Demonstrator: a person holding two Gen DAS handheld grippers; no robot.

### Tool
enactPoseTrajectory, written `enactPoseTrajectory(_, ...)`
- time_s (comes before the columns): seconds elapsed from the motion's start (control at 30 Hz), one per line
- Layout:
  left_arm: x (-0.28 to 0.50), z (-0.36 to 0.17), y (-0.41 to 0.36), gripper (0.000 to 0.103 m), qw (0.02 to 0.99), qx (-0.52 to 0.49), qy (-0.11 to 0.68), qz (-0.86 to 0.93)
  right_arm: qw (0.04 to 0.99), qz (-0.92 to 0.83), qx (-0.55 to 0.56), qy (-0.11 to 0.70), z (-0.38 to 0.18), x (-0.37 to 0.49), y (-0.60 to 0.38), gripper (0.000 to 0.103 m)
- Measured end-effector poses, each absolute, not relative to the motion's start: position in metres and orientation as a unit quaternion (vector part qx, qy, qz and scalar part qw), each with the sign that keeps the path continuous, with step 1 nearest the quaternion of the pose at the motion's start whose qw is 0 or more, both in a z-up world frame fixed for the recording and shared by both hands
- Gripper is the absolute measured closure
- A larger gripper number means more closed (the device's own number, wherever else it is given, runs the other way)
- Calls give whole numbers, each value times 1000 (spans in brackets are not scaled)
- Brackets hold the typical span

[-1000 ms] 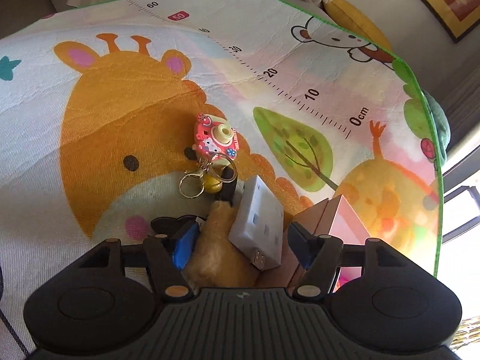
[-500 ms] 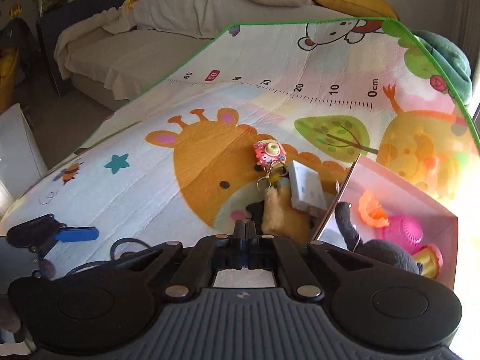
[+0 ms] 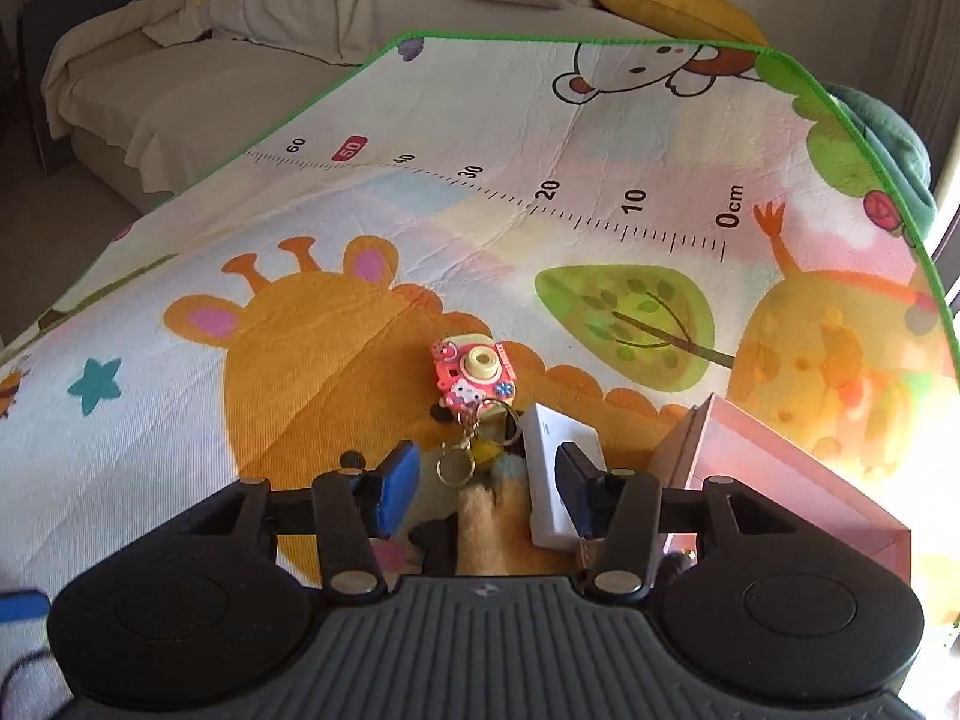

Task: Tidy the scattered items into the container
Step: 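Grasp the white battery charger beside the box with the right gripper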

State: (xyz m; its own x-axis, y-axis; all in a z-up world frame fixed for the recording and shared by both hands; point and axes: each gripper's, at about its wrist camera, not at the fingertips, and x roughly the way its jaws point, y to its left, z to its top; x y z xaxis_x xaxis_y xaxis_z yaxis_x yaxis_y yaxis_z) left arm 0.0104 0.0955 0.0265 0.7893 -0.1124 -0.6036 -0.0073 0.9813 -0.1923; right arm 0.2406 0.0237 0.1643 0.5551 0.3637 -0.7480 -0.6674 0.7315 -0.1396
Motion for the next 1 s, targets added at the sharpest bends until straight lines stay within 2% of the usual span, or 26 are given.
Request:
enactPoseTrajectory(0.17, 15, 27, 103, 0, 942, -104, 319, -31, 862, 273, -149, 401, 143, 295, 59, 36)
enactPoseTrajectory(0.27, 13, 29, 104, 0, 944, -110, 309, -44, 856, 252, -169, 418, 122, 314, 74, 37)
enactPoseTrajectory(0.3, 12, 29, 104, 0, 944, -110, 306, -48, 854, 257, -170, 420, 120, 314, 75, 40)
enactPoseTrajectory(0.33, 11, 29, 105, 0, 945, -111, 303, -52, 850, 273, -164, 420, 122, 313, 72, 61)
enactPoseTrajectory(0.43, 7, 30, 105, 0, 946, -114, 296, -65, 835, 320, -138, 427, 143, 292, 57, 102)
enactPoseTrajectory(0.53, 4, 30, 104, 0, 946, -114, 293, -76, 820, 376, -109, 418, 172, 256, 26, 102)
enactPoseTrajectory(0.67, 9, 31, 97, 0, 945, -109, 299, -78, 812, 398, -137, 405, 188, 215, -10, 101)
enactPoseTrajectory(0.7, 10, 32, 94, 0, 945, -108, 301, -76, 813, 394, -147, 403, 188, 211, -13, 99)
enactPoseTrajectory(0.73, 11, 33, 92, 0, 945, -106, 301, -74, 815, 387, -162, 400, 187, 208, -15, 88)
enactPoseTrajectory(0.77, 12, 34, 90, 0, 945, -106, 301, -73, 823, 373, -179, 389, 184, 206, -16, 64)
enactPoseTrajectory(0.8, 12, 35, 88, 0, 945, -105, 301, -73, 833, 357, -195, 374, 181, 206, -15, 52)
enactPoseTrajectory(0.83, 12, 35, 87, 0, 945, -105, 302, -73, 843, 339, -216, 357, 177, 207, -12, 32)
enactPoseTrajectory(0.87, 12, 36, 86, 0, 945, -104, 302, -73, 846, 329, -228, 352, 170, 213, -8, 26)
enactPoseTrajectory(1.0, 11, 34, 89, 0, 943, -103, 310, -65, 840, 302, -275, 359, 140, 232, 21, 25)
